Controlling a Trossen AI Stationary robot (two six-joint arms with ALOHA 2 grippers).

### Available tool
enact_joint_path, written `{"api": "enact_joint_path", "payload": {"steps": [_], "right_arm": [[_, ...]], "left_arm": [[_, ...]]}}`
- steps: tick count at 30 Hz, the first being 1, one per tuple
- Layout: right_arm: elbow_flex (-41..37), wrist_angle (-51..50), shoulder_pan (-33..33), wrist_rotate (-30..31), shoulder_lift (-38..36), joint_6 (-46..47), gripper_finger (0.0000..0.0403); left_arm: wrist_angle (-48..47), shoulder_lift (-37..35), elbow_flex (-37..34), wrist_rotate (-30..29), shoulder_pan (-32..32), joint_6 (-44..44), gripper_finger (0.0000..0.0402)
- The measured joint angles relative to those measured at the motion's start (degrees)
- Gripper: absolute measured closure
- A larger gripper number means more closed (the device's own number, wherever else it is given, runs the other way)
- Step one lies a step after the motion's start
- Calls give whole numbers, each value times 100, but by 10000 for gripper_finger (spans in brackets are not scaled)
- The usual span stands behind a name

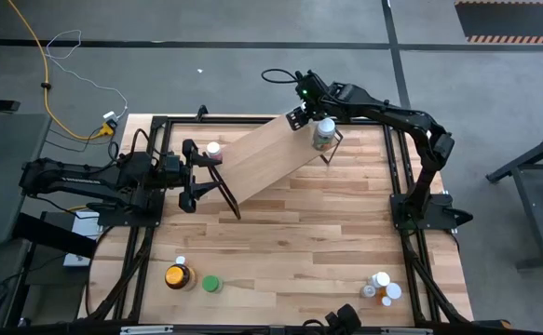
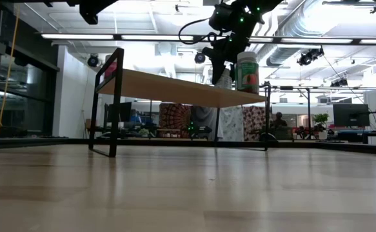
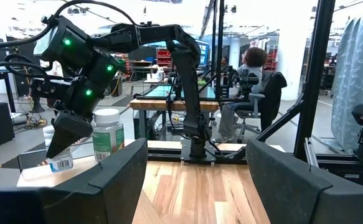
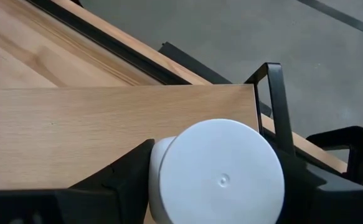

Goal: Pick and place medicine bottles onto shelf by color
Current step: Put the top blue medicine bottle on the shelf

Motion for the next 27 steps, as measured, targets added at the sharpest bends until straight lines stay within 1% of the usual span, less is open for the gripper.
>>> {"api": "enact_joint_path", "payload": {"steps": [13, 18, 27], "right_arm": [[0, -126, 0, 14, 0, -107, 164], [0, -219, 2, 326, 0, -108, 164], [0, -285, 0, 272, 0, -129, 163]], "left_arm": [[1, 1, 0, 0, 1, -2, 141], [1, 1, 0, 0, -1, -2, 141], [-1, 1, 0, 2, 0, -32, 141]]}}
